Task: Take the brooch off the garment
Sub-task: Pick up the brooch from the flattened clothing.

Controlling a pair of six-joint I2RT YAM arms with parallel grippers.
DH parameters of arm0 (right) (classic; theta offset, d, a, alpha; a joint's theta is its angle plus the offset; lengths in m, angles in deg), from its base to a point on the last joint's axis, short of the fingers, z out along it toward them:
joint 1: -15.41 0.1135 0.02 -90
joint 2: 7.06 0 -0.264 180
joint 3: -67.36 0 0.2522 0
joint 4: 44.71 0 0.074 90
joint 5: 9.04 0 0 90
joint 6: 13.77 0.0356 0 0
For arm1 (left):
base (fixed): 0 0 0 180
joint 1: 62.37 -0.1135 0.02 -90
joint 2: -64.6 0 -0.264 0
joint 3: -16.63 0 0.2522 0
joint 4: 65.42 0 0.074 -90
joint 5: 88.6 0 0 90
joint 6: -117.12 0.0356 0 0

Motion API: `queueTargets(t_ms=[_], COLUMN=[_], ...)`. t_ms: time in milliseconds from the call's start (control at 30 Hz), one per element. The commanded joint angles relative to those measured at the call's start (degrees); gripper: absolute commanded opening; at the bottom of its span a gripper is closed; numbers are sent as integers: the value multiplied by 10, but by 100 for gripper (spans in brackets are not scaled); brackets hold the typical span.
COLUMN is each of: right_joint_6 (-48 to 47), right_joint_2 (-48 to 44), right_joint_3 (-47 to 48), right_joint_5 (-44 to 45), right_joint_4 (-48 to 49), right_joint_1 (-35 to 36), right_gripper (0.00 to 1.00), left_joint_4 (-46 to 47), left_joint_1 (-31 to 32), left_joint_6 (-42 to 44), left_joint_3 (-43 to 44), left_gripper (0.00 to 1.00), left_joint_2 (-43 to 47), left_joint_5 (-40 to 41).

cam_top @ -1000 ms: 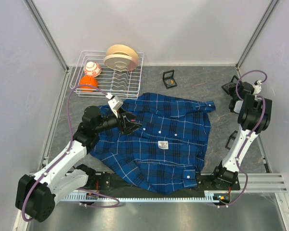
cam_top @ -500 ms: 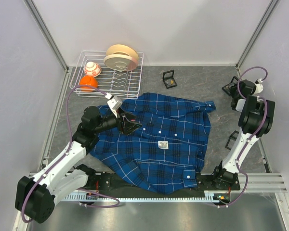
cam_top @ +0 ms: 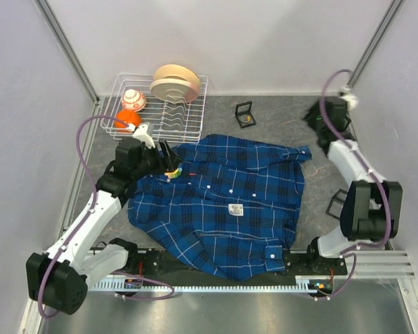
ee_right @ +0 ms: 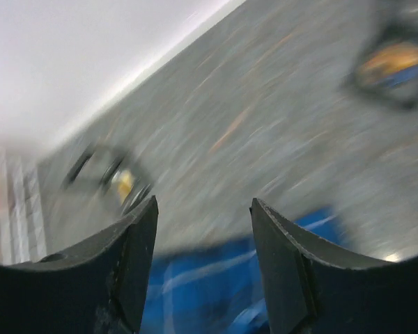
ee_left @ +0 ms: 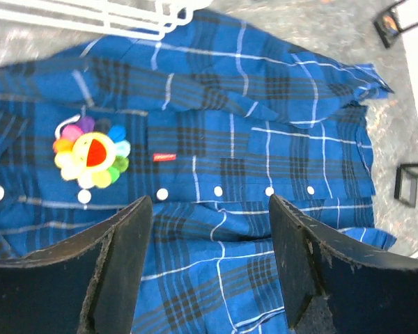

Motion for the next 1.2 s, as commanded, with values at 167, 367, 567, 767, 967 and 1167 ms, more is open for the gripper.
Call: queueTargets(t_ms=[167, 367, 567, 767, 967, 1167], right_joint_6=[6, 39, 27, 52, 60, 54], right_joint_2=[-48, 97, 223, 330, 380, 392], right_joint_3=[-83, -55, 28, 101, 145, 151], right_joint_5=[-104, -214, -265, -288, -280, -306], right_joint_4=[31, 182, 228, 259, 255, 293], right_joint_1=[398, 502, 519, 525, 525, 525], right_gripper=[59, 48, 54, 57, 58, 57], left_joint_4=[25, -35, 56, 69, 70, 0], left_joint_1=[-91, -123, -150, -150, -149, -149], left_joint_6=[-133, -107, -178, -186, -198, -240], left_joint_3=[-3, 65, 22, 35, 18, 19], left_gripper=[60, 54, 42, 34, 28, 45], left_joint_2=[-108, -266, -291, -341, -313, -269], left_joint_5=[-100, -66, -62, -40, 29, 59])
